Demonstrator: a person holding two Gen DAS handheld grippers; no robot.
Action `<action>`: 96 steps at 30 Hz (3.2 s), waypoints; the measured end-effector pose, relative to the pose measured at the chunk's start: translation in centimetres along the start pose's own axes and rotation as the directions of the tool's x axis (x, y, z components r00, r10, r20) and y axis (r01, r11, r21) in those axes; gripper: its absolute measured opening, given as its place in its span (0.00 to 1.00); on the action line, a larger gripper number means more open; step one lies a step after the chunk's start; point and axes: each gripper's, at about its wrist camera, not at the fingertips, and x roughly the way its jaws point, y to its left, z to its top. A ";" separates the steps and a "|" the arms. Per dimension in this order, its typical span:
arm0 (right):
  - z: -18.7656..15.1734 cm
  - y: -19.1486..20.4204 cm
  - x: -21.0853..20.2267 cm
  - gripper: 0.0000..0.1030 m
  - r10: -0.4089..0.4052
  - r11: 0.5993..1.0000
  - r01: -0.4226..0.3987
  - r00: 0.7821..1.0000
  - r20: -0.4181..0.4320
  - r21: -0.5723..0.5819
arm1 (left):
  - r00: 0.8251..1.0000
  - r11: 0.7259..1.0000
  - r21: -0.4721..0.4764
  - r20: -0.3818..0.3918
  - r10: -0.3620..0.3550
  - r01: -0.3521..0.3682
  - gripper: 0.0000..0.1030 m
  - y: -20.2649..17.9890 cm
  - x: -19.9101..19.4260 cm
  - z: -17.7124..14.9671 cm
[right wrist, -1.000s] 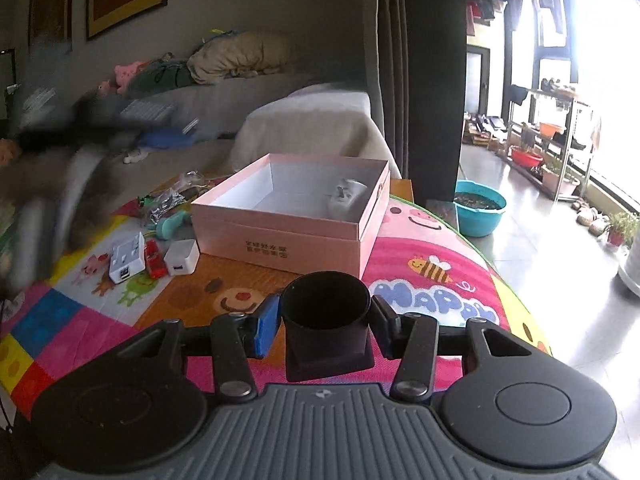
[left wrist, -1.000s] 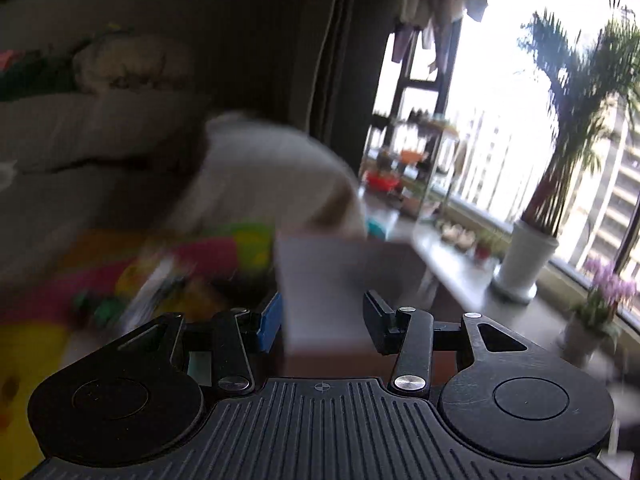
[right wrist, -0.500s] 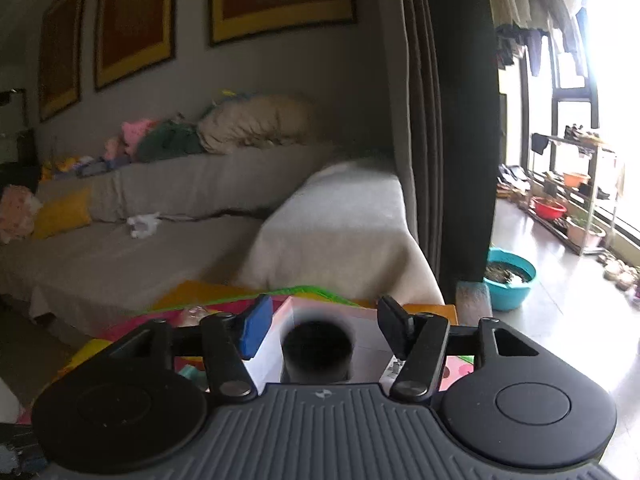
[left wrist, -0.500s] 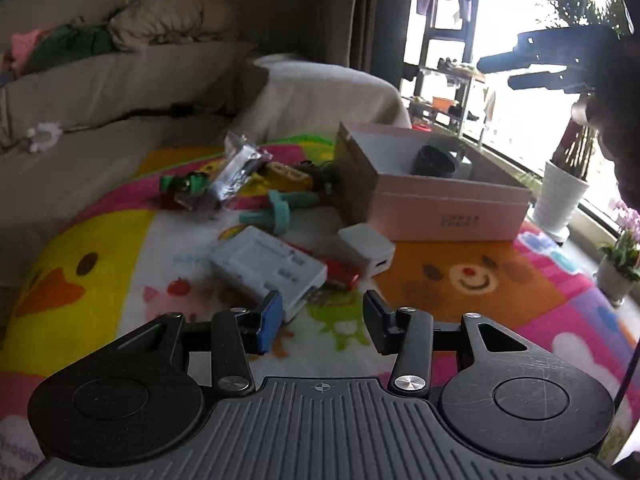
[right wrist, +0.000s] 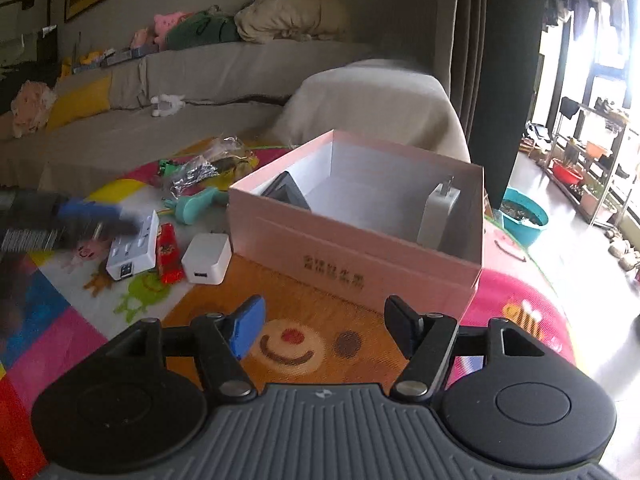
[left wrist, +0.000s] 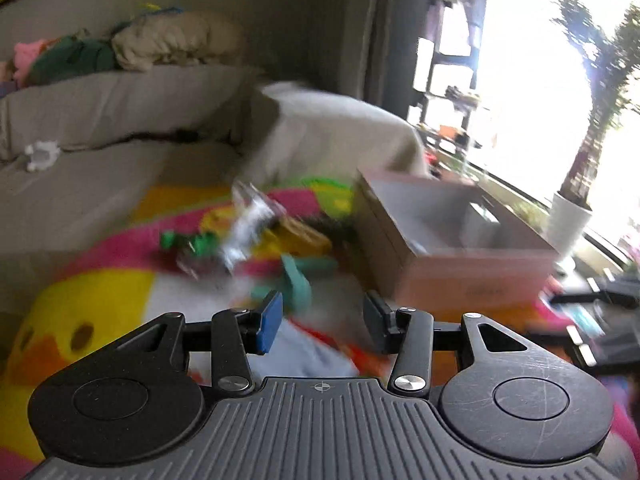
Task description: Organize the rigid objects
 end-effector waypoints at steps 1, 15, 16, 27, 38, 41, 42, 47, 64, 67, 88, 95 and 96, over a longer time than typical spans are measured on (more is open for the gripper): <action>-0.3 0.1 -0.1 0.65 0.005 1.000 -0.005 1.000 0.002 0.002 | 1.000 1.000 -0.014 0.012 0.022 -0.022 0.48 0.5 0.6 0.5; -1.5 -0.6 1.8 0.65 0.117 0.983 -0.113 0.993 -0.020 0.143 | 0.983 0.982 0.125 -0.102 0.153 -0.140 0.47 3.2 12.3 4.9; -1.8 -0.5 2.0 0.65 0.115 0.983 -0.110 0.993 -0.027 0.144 | 0.981 0.982 0.127 -0.112 0.158 -0.143 0.44 3.3 12.9 4.8; -0.2 -0.3 2.1 0.65 0.091 0.992 -0.088 0.996 -0.022 0.093 | 0.991 0.997 0.079 -0.131 0.029 -0.019 0.22 3.1 3.7 -0.1; 17.9 3.2 9.8 0.65 0.182 0.978 -0.170 0.979 -0.093 0.122 | 0.999 0.987 -0.161 -0.043 -0.019 0.012 0.22 7.8 -1.1 -4.3; 20.7 4.8 15.9 0.62 0.128 0.986 -0.100 0.965 -0.227 0.132 | 0.999 0.983 -0.184 -0.037 -0.033 0.025 0.23 8.1 -1.0 -4.4; 21.3 5.2 18.0 0.49 0.092 0.990 -0.059 0.960 -0.265 0.130 | 0.999 0.982 -0.189 -0.039 -0.036 0.028 0.23 8.2 -0.9 -4.4; 22.1 6.9 24.7 0.24 -0.082 0.995 0.098 0.931 -0.354 0.026 | 0.998 0.975 -0.217 -0.049 -0.049 0.037 0.25 8.6 -0.7 -4.5; 16.4 10.8 22.8 0.08 -0.064 0.994 0.003 0.839 -0.541 -0.113 | 0.998 0.960 -0.276 -0.035 -0.055 0.043 0.25 9.4 -1.0 -4.9; 14.3 11.9 19.4 0.08 0.000 0.990 -0.080 0.816 -0.578 -0.112 | 0.998 0.957 -0.286 -0.036 -0.056 0.044 0.25 9.5 -1.0 -4.9; 19.2 20.0 23.0 0.66 0.169 0.934 -0.253 0.934 -0.315 -0.251 | 0.997 0.955 -0.295 -0.041 -0.061 0.046 0.25 9.6 -0.8 -4.9; 17.5 18.7 24.7 0.44 0.149 0.926 -0.274 0.897 -0.416 -0.259 | 0.997 0.953 -0.300 -0.037 -0.064 0.050 0.25 9.7 -0.9 -4.9; 17.2 18.1 23.9 0.41 0.151 0.925 -0.279 0.893 -0.424 -0.258 | 0.997 0.953 -0.299 -0.036 -0.064 0.051 0.25 9.7 -0.9 -5.0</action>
